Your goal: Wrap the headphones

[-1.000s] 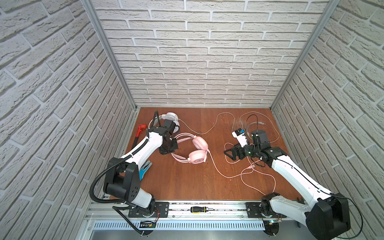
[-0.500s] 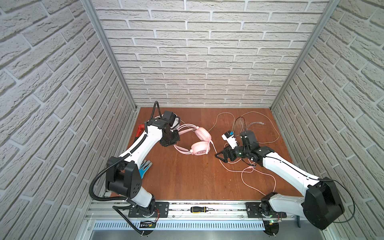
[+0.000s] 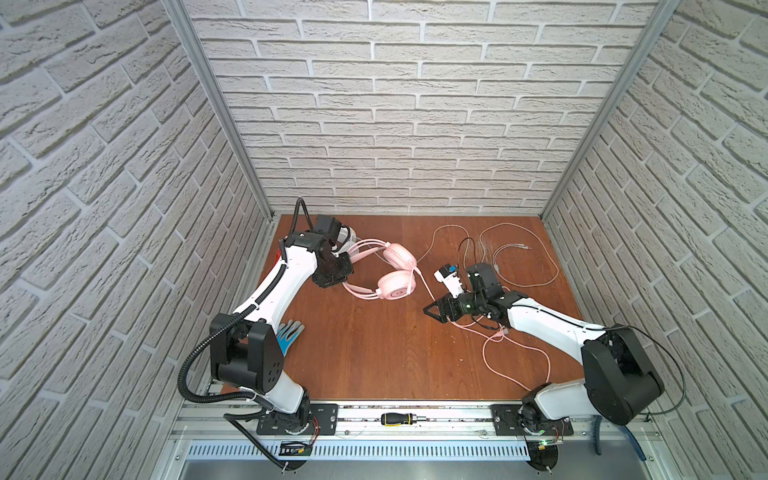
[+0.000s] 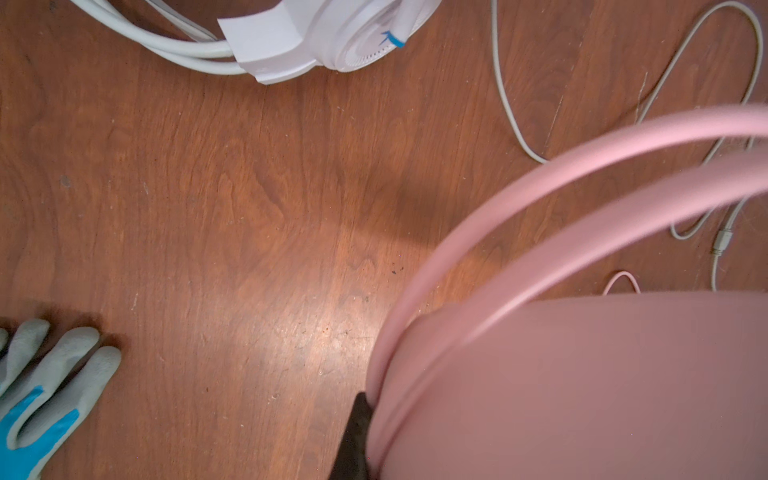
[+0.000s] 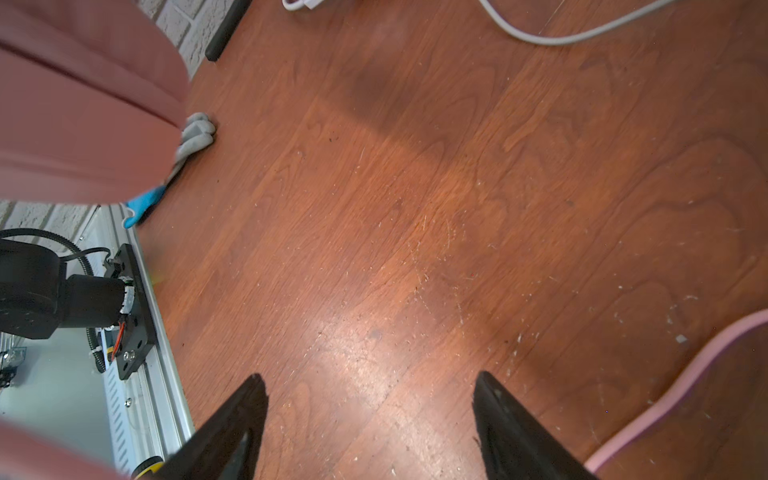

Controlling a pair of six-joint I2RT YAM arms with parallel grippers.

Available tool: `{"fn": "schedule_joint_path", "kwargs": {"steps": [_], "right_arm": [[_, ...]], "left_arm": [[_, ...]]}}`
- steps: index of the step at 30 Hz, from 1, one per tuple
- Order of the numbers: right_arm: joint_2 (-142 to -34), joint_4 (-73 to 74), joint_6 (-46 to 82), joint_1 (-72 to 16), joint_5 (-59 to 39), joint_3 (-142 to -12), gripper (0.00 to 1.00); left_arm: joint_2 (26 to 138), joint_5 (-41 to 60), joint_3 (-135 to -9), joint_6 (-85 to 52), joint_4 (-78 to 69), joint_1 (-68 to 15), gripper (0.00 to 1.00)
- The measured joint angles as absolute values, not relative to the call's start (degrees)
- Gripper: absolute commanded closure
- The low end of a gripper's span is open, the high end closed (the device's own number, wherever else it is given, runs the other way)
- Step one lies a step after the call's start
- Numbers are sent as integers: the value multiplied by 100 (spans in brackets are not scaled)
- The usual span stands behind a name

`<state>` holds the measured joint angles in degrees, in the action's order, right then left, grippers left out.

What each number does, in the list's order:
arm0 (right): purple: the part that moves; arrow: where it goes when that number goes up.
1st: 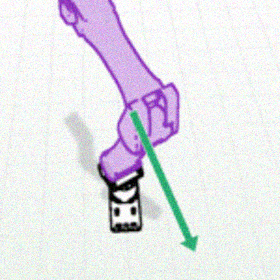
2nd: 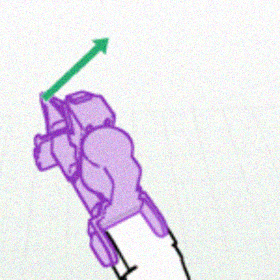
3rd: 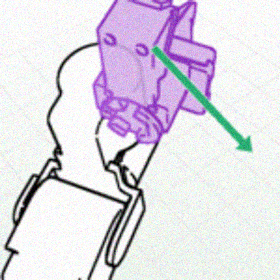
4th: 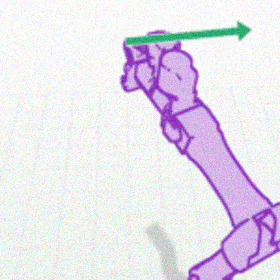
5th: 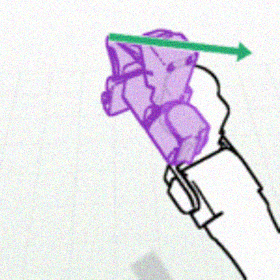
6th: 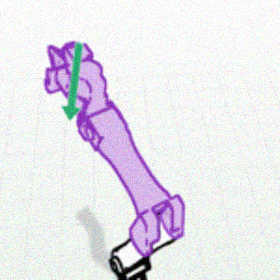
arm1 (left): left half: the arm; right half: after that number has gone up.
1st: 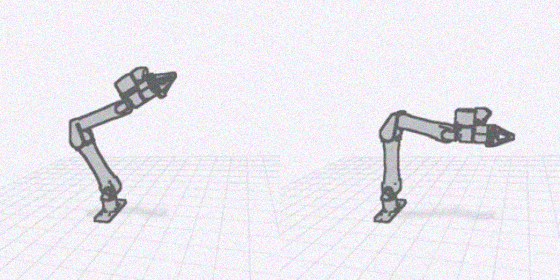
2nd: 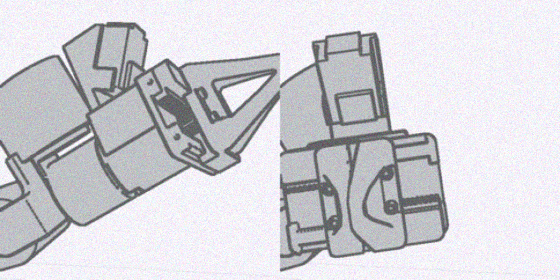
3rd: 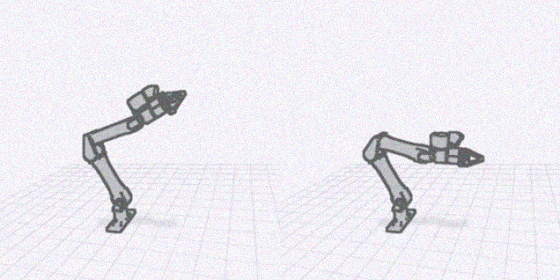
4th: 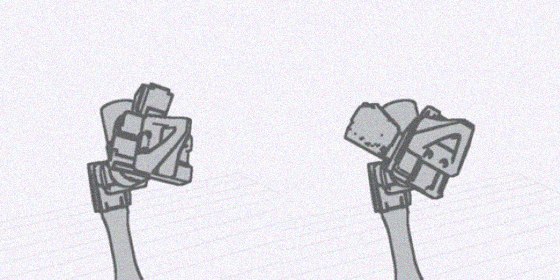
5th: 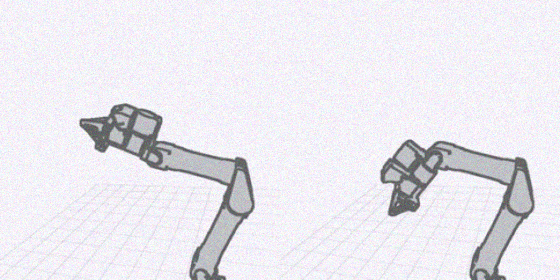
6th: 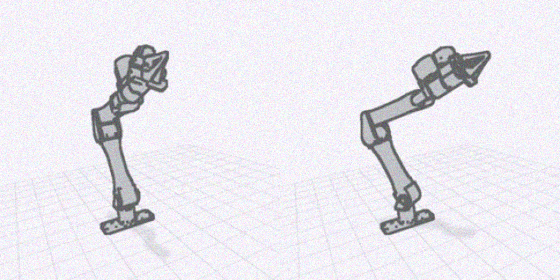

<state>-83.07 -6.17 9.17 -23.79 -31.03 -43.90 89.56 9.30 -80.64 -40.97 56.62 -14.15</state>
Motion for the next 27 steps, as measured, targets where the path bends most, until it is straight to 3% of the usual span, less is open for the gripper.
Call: {"fn": "schedule_joint_path", "kwargs": {"steps": [22, 27], "right_arm": [[-8698, -607, 923, -2386, -3000, -4246, 58], [-8746, -685, 904, -2386, -2919, -4244, 59]], "left_arm": [[8943, 1107, -8917, -4051, 5898, -499, 100], [8943, 1166, -9120, -4049, 5942, -364, 100]]}}
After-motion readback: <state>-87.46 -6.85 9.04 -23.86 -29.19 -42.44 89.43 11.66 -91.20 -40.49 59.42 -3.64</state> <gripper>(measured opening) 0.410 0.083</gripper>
